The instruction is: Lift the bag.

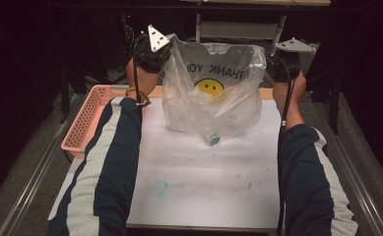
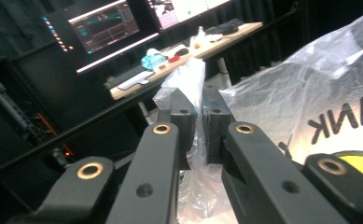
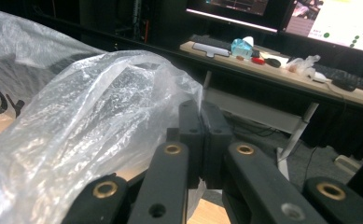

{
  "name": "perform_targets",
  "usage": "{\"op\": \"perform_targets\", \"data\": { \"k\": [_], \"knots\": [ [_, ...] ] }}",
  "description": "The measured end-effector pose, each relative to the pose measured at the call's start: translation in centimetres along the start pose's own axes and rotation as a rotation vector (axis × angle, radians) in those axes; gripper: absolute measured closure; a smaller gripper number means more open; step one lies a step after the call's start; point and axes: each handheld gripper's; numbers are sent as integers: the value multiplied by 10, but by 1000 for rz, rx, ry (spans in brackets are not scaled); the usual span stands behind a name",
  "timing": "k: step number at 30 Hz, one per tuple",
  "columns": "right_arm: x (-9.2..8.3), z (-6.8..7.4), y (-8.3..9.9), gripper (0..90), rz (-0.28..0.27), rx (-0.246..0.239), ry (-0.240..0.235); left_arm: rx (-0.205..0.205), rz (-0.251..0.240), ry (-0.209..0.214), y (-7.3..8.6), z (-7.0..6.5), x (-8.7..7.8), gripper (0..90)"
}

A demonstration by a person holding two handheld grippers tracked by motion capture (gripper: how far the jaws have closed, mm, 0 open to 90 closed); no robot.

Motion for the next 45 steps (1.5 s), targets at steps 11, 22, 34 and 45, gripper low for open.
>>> {"op": "perform_targets", "data": {
  "k": [11, 22, 34, 45],
  "knots": [
    [-7, 0, 13, 693, 25, 24, 22, 9, 51, -6, 12, -14, 0, 727],
    [-37, -7, 20, 454, -7, 18, 16, -43, 58, 64, 22, -12, -20, 399],
    [-67, 10, 60, 330, -8, -11, -178, -27, 57, 71, 22, -8, -37, 415],
    [-48, 38, 110, 303, 104, -60, -265, 9, 59, 126, 57, -32, -41, 358]
  ]
}}
Point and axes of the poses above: each handheld gripper's, and its own axes: x roughly forward along the jaws, y roughly out of its underside, z roughly to its left, and after that the axes turned 8 degrees about z, right-handed
